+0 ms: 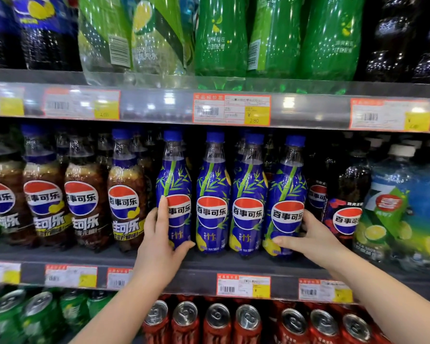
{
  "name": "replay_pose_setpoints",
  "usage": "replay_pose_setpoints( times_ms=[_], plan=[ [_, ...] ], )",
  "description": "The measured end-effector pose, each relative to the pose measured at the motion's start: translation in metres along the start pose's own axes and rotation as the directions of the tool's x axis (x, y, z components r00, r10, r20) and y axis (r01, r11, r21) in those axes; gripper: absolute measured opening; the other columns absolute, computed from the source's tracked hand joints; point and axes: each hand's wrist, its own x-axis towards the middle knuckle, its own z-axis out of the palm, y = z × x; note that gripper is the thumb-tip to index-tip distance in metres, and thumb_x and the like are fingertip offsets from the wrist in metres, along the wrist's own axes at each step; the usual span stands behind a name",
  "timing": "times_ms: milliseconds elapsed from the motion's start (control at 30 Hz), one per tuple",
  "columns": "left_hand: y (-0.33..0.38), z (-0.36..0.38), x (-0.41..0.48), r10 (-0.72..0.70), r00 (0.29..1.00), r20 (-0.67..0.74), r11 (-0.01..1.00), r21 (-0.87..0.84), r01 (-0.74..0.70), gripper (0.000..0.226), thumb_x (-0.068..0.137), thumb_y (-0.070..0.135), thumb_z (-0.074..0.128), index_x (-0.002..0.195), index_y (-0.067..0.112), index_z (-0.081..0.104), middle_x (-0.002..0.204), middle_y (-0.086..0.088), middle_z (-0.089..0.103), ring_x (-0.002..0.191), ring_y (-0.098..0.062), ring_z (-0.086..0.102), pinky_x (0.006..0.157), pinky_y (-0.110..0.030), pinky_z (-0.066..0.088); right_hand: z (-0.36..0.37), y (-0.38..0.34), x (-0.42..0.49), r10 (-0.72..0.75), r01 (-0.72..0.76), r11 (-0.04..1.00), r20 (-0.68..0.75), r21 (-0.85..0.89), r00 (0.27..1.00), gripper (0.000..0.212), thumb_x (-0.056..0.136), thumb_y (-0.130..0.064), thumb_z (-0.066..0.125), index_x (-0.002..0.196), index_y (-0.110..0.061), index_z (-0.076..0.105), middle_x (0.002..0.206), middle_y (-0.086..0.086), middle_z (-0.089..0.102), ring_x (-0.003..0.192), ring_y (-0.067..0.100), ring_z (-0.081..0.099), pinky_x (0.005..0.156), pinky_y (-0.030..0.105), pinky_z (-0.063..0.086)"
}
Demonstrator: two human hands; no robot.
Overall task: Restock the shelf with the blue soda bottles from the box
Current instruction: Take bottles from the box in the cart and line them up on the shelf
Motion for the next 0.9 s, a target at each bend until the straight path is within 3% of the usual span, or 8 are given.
replay_pose_setpoints(
  times_ms=[200,267,400,533,667,900],
  plan=[
    [0.0011,-0.0002,-0.0014,-0.004,1.0,0.017,1.0,-0.02,0.005,0.115,0.069,0.025,0.078,0.122,0.058,-0.018,0.147,-0.004,0.025,0.065,-0.008,0.053,0.068,-0.027,0.044,0.0014,-0.0026,-0.0044,0.008,-0.008,1.0,0.008,0.007,1.0,0.075,0.067,-0.012,0.081,0.128,-0.027,0.041,0.109,-0.013,0.057,0.098,0.004,0.055,0.086,0.028,0.043],
    [-0.0009,-0.0008,-0.0023,0.008,1.0,0.015,1.0,-0.027,-0.008,0.113,0.071,0.022,0.077,0.127,0.053,-0.015,0.15,-0.003,0.021,0.072,-0.004,0.044,0.072,-0.027,0.044,0.0011,-0.0035,-0.0062,0.015,-0.015,1.0,0.031,-0.005,0.999,0.078,0.067,-0.013,0.081,0.129,-0.03,0.037,0.108,-0.017,0.054,0.098,0.004,0.054,0.086,0.027,0.042],
    [-0.0019,-0.0011,-0.0021,0.011,1.0,0.006,1.0,-0.025,-0.011,0.112,0.073,0.018,0.075,0.129,0.05,-0.016,0.153,-0.005,0.017,0.077,0.0,0.035,0.074,-0.034,0.051,0.0022,-0.0007,-0.0073,0.042,-0.041,0.999,0.034,-0.01,0.999,0.08,0.067,-0.014,0.081,0.134,-0.024,0.037,0.117,-0.009,0.055,0.096,0.0,0.053,0.083,0.021,0.042],
    [0.0025,-0.0006,-0.0031,0.024,1.0,0.002,0.999,-0.03,-0.024,0.109,0.072,0.015,0.076,0.13,0.048,-0.01,0.15,-0.009,0.024,0.078,-0.004,0.035,0.074,-0.029,0.041,0.0039,-0.0002,-0.0065,0.033,-0.033,0.999,0.031,0.008,0.999,0.065,0.068,-0.011,0.079,0.121,-0.025,0.044,0.104,-0.014,0.06,0.09,-0.005,0.054,0.071,0.011,0.042],
    [0.0039,-0.0007,-0.0036,0.013,1.0,0.005,0.999,-0.03,-0.013,0.109,0.071,0.014,0.076,0.129,0.05,-0.009,0.147,-0.011,0.027,0.067,0.006,0.036,0.072,-0.029,0.038,0.0031,-0.0002,-0.0067,0.031,-0.031,0.999,0.04,0.017,0.999,0.06,0.069,-0.011,0.079,0.114,-0.029,0.044,0.102,-0.017,0.059,0.092,-0.003,0.055,0.073,0.013,0.043],
    [0.005,-0.0007,-0.0049,0.01,1.0,-0.013,0.999,-0.035,-0.011,0.111,0.07,0.012,0.077,0.133,0.043,-0.009,0.147,-0.011,0.028,0.069,0.003,0.031,0.071,-0.03,0.037,0.0028,-0.0018,-0.0085,0.026,-0.026,1.0,0.037,-0.004,0.999,0.062,0.069,-0.014,0.079,0.116,-0.03,0.042,0.104,-0.014,0.057,0.092,-0.002,0.055,0.077,0.018,0.044]
  ],
)
